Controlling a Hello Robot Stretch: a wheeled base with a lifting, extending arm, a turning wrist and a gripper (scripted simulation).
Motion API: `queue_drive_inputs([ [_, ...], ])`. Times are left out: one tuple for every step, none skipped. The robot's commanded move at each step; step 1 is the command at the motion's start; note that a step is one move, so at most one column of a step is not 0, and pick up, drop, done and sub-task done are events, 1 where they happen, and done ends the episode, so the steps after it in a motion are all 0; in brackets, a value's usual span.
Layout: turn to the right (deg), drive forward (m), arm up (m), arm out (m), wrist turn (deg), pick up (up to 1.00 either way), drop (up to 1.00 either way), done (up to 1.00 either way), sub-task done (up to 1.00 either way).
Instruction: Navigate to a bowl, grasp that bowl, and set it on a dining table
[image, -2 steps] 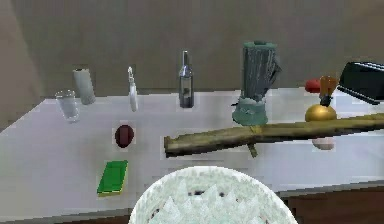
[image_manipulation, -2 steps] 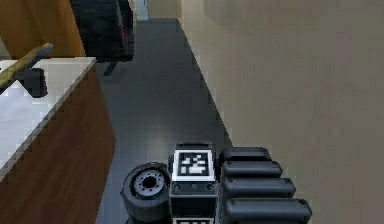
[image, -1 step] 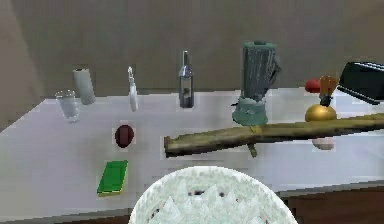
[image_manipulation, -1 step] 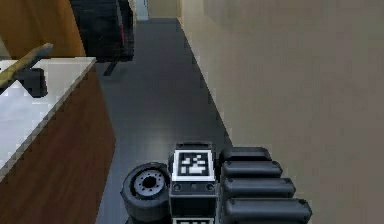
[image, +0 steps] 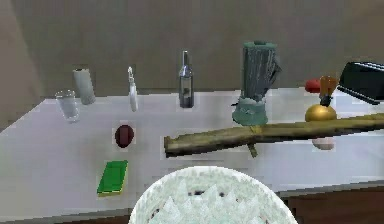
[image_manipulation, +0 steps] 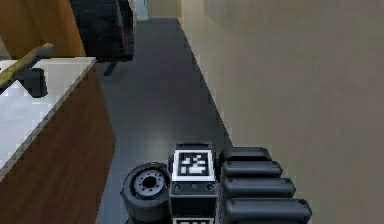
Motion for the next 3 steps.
queue_drive_inputs([
  [-45.0, 0.00, 0.00, 0.00, 0.0, 0.00, 0.00, 0.00, 0.00],
  [-33.0, 0.00, 0.00, 0.00, 0.0, 0.00, 0.00, 0.00, 0.00],
  [45.0, 0.00, 0.00, 0.00, 0.0, 0.00, 0.00, 0.00, 0.00],
])
